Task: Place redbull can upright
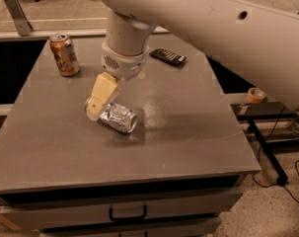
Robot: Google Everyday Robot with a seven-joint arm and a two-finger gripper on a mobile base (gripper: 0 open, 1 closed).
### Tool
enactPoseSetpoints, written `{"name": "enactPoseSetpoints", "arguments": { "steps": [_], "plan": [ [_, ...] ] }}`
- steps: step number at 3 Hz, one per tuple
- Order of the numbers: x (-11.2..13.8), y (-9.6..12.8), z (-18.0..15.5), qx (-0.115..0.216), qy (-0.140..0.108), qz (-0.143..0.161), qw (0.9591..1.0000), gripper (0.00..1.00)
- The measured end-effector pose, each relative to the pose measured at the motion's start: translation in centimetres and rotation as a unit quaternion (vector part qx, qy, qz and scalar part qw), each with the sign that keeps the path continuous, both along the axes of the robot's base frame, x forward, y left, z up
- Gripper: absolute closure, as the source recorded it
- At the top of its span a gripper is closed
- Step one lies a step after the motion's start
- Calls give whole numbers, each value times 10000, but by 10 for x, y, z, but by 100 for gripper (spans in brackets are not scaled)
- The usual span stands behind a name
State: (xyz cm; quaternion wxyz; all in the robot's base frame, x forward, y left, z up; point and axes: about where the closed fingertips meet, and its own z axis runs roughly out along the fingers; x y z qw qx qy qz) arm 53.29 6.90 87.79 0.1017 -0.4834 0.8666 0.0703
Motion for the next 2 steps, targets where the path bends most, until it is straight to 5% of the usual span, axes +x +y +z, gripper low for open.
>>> {"name": "enactPoseSetpoints", "arguments": {
  "steps": [2],
  "plan": [
    [9,16,-30,-436,-43,-4,9990,0]
  ]
}}
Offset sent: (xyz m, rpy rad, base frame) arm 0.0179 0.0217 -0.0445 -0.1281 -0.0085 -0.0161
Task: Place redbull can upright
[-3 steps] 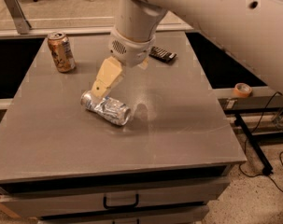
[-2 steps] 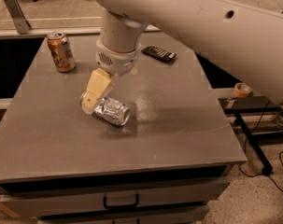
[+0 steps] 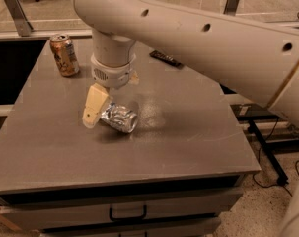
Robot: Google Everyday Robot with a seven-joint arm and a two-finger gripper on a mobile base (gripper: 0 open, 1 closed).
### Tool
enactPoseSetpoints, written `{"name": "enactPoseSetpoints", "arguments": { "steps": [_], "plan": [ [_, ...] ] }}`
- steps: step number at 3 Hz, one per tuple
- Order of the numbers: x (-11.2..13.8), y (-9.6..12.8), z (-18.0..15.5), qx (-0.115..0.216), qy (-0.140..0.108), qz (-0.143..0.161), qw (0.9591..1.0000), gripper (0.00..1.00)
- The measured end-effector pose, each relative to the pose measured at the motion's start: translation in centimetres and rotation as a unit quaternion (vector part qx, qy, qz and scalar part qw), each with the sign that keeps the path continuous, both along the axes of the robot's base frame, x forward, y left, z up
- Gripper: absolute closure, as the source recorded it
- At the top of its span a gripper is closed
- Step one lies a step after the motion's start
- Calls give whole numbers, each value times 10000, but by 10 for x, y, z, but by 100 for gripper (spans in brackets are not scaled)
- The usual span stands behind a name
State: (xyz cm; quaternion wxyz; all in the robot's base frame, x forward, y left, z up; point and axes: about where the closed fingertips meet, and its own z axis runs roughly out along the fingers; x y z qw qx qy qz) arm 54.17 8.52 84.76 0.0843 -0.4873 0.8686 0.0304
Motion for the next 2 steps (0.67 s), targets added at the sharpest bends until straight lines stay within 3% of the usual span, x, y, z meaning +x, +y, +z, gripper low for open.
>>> {"name": "enactPoseSetpoints", "arguments": {
  "steps": [1,2],
  "plan": [
    [2,8,-11,-36,-19,68,10000,18],
    [9,11,-15,-57,-78,70,9999,42]
  ]
}}
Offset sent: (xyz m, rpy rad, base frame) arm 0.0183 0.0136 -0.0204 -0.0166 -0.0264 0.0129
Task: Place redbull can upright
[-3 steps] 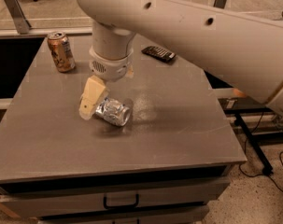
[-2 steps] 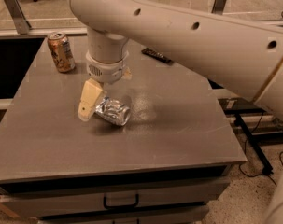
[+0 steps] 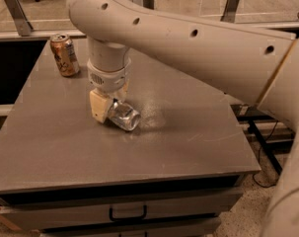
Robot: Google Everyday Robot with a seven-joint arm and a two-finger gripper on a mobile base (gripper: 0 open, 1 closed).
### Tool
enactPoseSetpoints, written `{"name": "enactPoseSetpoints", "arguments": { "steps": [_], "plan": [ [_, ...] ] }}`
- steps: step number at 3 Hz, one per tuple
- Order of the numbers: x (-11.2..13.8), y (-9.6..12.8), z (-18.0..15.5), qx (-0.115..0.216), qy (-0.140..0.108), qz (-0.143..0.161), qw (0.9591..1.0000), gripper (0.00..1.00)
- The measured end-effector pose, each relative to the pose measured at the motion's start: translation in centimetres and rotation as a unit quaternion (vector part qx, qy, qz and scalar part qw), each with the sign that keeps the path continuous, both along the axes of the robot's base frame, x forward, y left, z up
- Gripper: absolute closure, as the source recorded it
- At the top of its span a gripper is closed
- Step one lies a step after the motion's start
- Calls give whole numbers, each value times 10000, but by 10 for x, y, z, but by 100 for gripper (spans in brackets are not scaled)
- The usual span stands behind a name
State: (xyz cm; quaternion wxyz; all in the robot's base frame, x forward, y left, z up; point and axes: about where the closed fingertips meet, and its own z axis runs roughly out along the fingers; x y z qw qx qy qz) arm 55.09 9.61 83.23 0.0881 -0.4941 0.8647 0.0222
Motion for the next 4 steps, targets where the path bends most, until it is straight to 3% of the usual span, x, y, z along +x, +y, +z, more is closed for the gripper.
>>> {"name": "enactPoseSetpoints", "arguments": {
  "steps": [1,2,3,4],
  "plan": [
    [13,-10,10,73,-135,-174,9997,65],
    [31,-22,54,770,-507,-202,9955,88],
    [49,-30,76,1849,-766,62,9797,100],
    [58,-27,91,3114,-1048,293,9440,100]
  ]
}}
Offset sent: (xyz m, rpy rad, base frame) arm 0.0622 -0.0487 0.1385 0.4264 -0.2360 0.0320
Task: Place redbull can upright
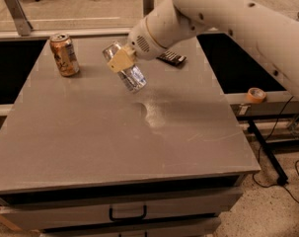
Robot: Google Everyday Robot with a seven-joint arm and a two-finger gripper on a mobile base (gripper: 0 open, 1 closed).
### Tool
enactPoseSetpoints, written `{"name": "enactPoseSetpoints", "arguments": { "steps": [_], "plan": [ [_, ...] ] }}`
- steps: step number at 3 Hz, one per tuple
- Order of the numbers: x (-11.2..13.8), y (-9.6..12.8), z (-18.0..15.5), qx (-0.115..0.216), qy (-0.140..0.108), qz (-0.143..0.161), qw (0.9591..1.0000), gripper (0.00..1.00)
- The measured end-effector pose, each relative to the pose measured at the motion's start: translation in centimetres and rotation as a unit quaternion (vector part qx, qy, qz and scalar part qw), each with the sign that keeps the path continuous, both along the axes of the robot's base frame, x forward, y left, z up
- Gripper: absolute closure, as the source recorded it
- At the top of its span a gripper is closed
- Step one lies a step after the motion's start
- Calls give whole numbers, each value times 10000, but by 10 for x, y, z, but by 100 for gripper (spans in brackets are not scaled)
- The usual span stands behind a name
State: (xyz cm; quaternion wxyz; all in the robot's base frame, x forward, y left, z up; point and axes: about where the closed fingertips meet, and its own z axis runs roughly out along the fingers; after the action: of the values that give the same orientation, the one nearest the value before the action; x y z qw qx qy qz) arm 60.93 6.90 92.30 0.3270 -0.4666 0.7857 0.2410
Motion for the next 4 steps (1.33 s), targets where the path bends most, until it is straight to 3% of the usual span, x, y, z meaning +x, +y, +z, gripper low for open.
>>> {"name": "enactPoseSetpoints", "arguments": {
  "steps": [1,2,3,4],
  "plan": [
    [-6,-16,15,393,-171,29,9991,100],
    [-6,-18,14,370,-160,15,9992,100],
    [-11,-20,18,558,-219,240,9979,100],
    [-13,-17,21,901,-354,709,9928,100]
  ]
}}
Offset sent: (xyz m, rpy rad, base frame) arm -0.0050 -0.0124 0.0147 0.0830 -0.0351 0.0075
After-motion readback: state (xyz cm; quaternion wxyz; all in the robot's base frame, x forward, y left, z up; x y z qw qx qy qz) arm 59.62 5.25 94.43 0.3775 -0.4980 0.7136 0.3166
